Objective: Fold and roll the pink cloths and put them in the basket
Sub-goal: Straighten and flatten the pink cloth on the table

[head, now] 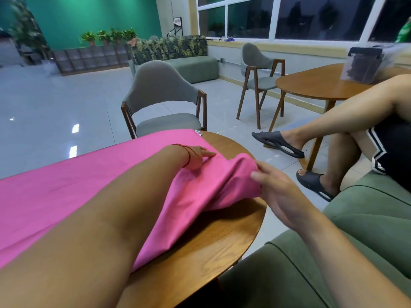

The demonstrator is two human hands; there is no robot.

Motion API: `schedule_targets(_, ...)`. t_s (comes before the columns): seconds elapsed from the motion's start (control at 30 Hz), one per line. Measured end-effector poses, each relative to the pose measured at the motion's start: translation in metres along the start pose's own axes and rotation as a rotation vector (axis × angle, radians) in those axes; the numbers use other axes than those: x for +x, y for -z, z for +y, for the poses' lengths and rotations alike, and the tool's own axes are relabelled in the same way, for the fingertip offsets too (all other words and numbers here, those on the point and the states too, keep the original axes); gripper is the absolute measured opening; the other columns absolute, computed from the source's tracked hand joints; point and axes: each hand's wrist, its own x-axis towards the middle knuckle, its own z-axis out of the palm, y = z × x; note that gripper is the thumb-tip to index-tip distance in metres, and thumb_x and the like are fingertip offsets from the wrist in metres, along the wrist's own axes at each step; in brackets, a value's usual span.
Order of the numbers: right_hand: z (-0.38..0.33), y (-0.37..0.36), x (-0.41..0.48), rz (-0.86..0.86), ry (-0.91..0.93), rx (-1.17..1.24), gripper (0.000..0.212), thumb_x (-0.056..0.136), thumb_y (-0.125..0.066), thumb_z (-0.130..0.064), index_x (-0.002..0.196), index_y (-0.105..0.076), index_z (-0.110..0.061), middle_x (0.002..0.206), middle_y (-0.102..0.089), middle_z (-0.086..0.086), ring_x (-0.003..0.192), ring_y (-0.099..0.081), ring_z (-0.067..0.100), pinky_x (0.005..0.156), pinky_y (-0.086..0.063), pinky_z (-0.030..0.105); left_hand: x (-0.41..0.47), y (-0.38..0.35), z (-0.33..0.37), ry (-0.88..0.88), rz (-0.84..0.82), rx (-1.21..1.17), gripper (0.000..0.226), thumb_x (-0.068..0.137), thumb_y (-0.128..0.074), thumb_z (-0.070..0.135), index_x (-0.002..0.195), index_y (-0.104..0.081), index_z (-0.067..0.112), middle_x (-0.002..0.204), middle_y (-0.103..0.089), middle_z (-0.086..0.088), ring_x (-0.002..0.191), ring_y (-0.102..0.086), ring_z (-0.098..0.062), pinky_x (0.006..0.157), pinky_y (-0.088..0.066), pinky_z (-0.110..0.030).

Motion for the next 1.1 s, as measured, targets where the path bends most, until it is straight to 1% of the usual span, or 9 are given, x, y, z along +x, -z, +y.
schedule_targets(0.1, 0.027, 0.006, -0.022, 0.028, -0.029, -0.560, 0.023, 0.100, -0.071, -0.017, 0.121, -0.070, -0.028, 0.109, -0.078, -0.007, 0.107, -0.072, 0.014, 0.099, -0.057, 0.042, 0.001, -0.001, 0.001, -0.002, 0.003, 0.001, 0.080, 0.101, -0.052, 0.013, 0.165, -0.014, 0.042, 0.174, -0.009, -0.004, 0.159, -0.018, -0.029, 0.129, -0.015, -0.047)
schedule_targets(0.2, 0.049, 0.009, -0.037, 0.157, 0.104, -0.919, 0.018, 0.098, -0.074, -0.039, 0.107, -0.070, -0.053, 0.105, -0.071, -0.027, 0.105, -0.063, -0.003, 0.090, -0.052, 0.023, 0.000, -0.002, 0.000, -0.003, 0.007, -0.010, 0.079, 0.101, -0.047, 0.010, 0.164, -0.014, 0.043, 0.175, -0.008, -0.002, 0.159, -0.017, -0.028, 0.129, -0.014, -0.048)
schedule_targets(0.33, 0.057, 0.007, -0.043, 0.300, 0.137, -0.661, 0.017, 0.097, -0.073, -0.044, 0.112, -0.079, -0.040, 0.105, -0.078, -0.014, 0.103, -0.069, 0.004, 0.088, -0.058, 0.036, -0.001, -0.004, -0.001, 0.006, 0.012, -0.001, 0.078, 0.101, -0.044, 0.011, 0.164, -0.014, 0.046, 0.175, -0.007, 0.001, 0.160, -0.016, -0.028, 0.129, -0.015, -0.051)
schedule_targets(0.47, 0.041, -0.001, -0.048, 0.308, 0.118, -0.478, 0.016, 0.101, -0.068, -0.038, 0.110, -0.081, -0.035, 0.096, -0.080, -0.008, 0.093, -0.072, 0.007, 0.077, -0.054, 0.022, -0.002, -0.006, 0.000, 0.009, 0.024, 0.025, 0.077, 0.102, -0.041, 0.011, 0.164, -0.014, 0.047, 0.175, -0.007, 0.002, 0.158, -0.021, -0.030, 0.127, -0.019, -0.051)
schedule_targets(0.53, 0.030, -0.002, -0.053, 0.337, 0.109, -0.412, 0.017, 0.100, -0.067, -0.043, 0.102, -0.082, -0.035, 0.088, -0.078, -0.002, 0.084, -0.070, 0.014, 0.072, -0.053, 0.025, -0.002, -0.006, 0.001, -0.002, 0.039, 0.030, 0.074, 0.103, -0.038, 0.012, 0.164, -0.014, 0.046, 0.175, -0.008, 0.000, 0.158, -0.022, -0.031, 0.127, -0.020, -0.051)
schedule_targets(0.73, 0.008, 0.008, -0.064, 0.492, 0.024, -0.059, 0.023, 0.095, -0.070, -0.044, 0.100, -0.083, -0.025, 0.106, -0.075, 0.018, 0.094, -0.069, 0.027, 0.089, -0.060, 0.043, -0.002, -0.008, 0.001, 0.014, 0.044, 0.019, 0.071, 0.105, -0.038, 0.015, 0.164, -0.015, 0.046, 0.175, -0.008, 0.003, 0.158, -0.022, -0.031, 0.127, -0.019, -0.049)
schedule_targets(0.9, 0.028, 0.004, -0.077, 0.360, -0.046, -0.064, 0.017, 0.098, -0.069, -0.030, 0.110, -0.081, -0.027, 0.117, -0.077, 0.008, 0.116, -0.071, 0.027, 0.109, -0.052, 0.046, -0.002, -0.010, 0.001, 0.028, 0.042, 0.017, 0.073, 0.104, -0.039, 0.015, 0.163, -0.014, 0.049, 0.175, -0.008, 0.004, 0.158, -0.022, -0.032, 0.127, -0.019, -0.050)
schedule_targets(0.97, 0.037, 0.005, -0.081, 0.351, -0.038, -0.185, 0.020, 0.101, -0.067, -0.022, 0.117, -0.080, -0.024, 0.114, -0.079, 0.005, 0.112, -0.073, 0.025, 0.102, -0.057, 0.043, 0.000, -0.012, 0.000, 0.036, 0.046, 0.017, 0.073, 0.104, -0.040, 0.017, 0.162, -0.013, 0.052, 0.175, -0.008, 0.004, 0.157, -0.023, -0.033, 0.127, -0.020, -0.051)
schedule_targets(1.1, 0.045, 0.009, -0.086, 0.447, -0.029, -0.251, 0.018, 0.105, -0.063, -0.026, 0.108, -0.080, -0.022, 0.094, -0.078, 0.008, 0.079, -0.071, 0.026, 0.065, -0.059, 0.033, 0.003, -0.015, -0.002, 0.026, 0.063, 0.030, 0.066, 0.108, -0.038, 0.023, 0.162, -0.013, 0.051, 0.175, -0.009, 0.003, 0.157, -0.022, -0.033, 0.126, -0.021, -0.050)
